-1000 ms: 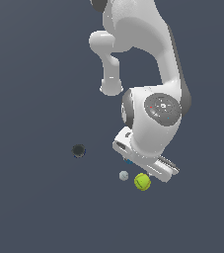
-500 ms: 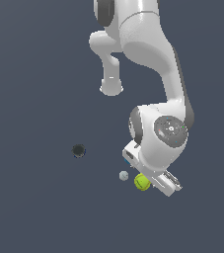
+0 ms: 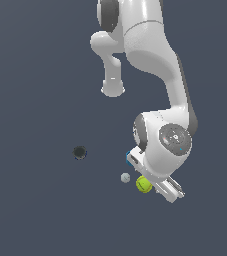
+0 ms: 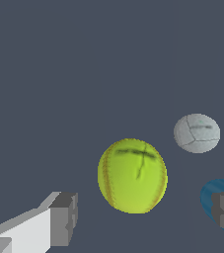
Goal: Pick up a designated object from a clutter of objects.
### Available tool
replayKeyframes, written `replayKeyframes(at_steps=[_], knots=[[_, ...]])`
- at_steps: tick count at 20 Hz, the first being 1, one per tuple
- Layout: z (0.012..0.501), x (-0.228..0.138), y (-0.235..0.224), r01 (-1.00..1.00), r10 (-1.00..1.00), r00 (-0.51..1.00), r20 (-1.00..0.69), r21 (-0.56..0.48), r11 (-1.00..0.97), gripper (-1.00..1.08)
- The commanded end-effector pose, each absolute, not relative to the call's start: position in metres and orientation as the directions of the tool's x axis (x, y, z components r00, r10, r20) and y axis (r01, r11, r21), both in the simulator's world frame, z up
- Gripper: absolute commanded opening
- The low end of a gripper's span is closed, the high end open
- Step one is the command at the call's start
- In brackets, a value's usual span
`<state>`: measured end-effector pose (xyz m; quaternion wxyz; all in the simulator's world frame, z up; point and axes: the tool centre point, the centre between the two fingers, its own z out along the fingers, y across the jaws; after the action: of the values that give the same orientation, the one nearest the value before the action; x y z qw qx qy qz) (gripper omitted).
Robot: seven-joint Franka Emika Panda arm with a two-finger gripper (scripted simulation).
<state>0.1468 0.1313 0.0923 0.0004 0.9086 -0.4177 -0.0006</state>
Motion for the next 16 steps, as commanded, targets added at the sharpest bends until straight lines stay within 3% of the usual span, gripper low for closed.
replayKeyframes(at_steps=[1, 16], knots=[[0.092, 0.147, 0.131, -0.759, -0.759, 0.651, -0.001, 0.001, -0.651, 1.0], [0.041, 0.147, 0.131, -0.762, -0.762, 0.648, 0.0, 0.0, -0.648, 1.0]])
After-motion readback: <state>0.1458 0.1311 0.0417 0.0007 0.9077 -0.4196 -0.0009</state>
